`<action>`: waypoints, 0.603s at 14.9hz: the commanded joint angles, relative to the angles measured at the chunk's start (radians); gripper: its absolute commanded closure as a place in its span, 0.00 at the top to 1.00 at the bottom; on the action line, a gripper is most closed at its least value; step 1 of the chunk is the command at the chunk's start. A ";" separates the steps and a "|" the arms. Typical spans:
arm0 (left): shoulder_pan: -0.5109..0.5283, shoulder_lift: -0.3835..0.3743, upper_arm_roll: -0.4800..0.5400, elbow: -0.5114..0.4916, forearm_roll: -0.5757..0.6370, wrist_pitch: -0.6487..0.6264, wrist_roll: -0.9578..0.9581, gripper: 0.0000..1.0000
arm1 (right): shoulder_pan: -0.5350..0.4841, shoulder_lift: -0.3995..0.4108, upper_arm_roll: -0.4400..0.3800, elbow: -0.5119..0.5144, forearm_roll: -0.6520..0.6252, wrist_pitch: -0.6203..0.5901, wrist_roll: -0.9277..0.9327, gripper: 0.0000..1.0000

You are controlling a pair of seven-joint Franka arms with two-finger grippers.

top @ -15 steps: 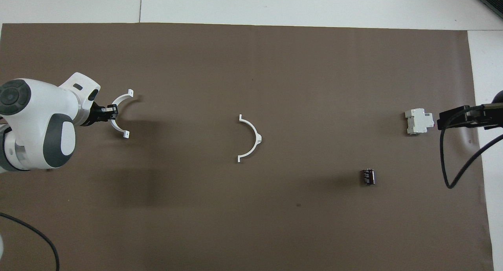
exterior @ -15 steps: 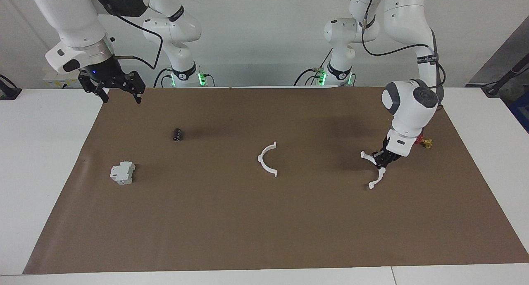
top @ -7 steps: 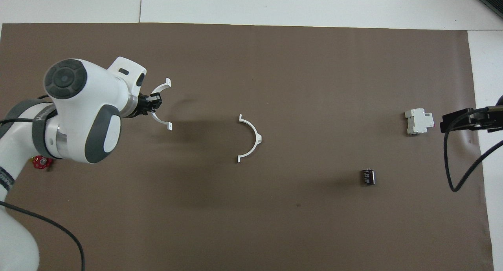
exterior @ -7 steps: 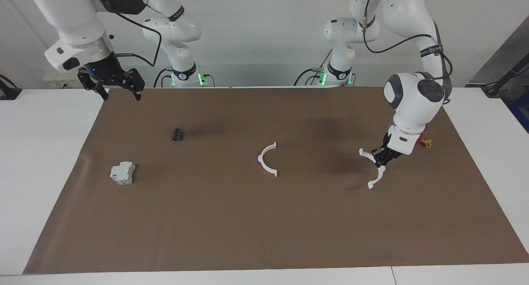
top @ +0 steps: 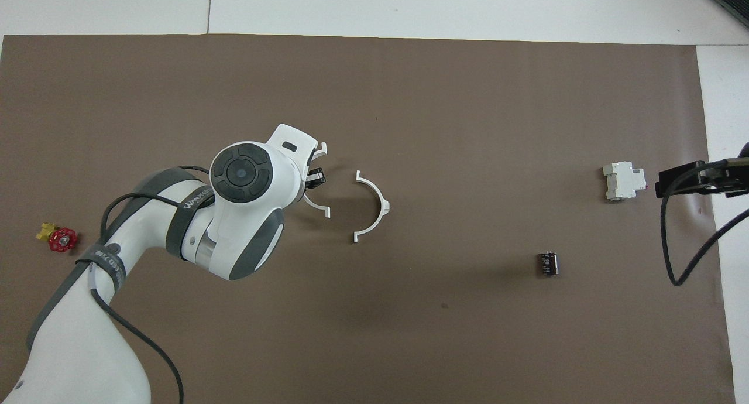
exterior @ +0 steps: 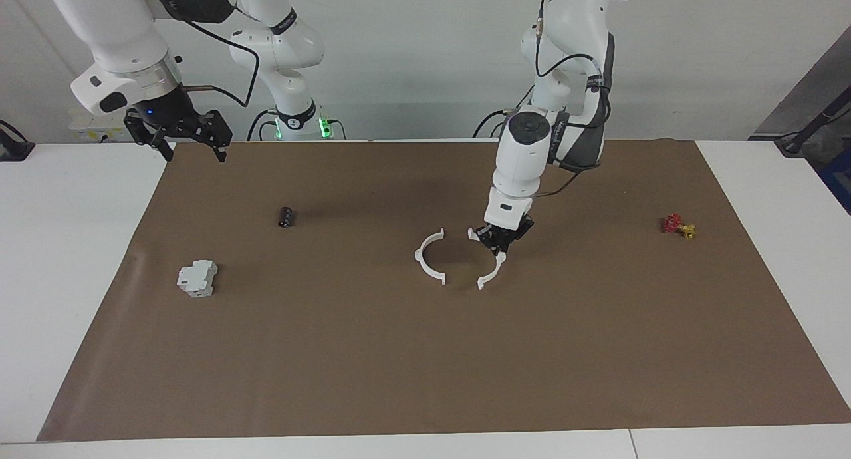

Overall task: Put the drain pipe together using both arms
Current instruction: 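Carry the clamp half with the left gripper toward the centered half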

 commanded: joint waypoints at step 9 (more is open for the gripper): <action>-0.076 0.020 0.018 -0.062 0.054 0.042 -0.020 0.00 | -0.014 -0.010 0.004 -0.005 0.014 -0.008 -0.025 1.00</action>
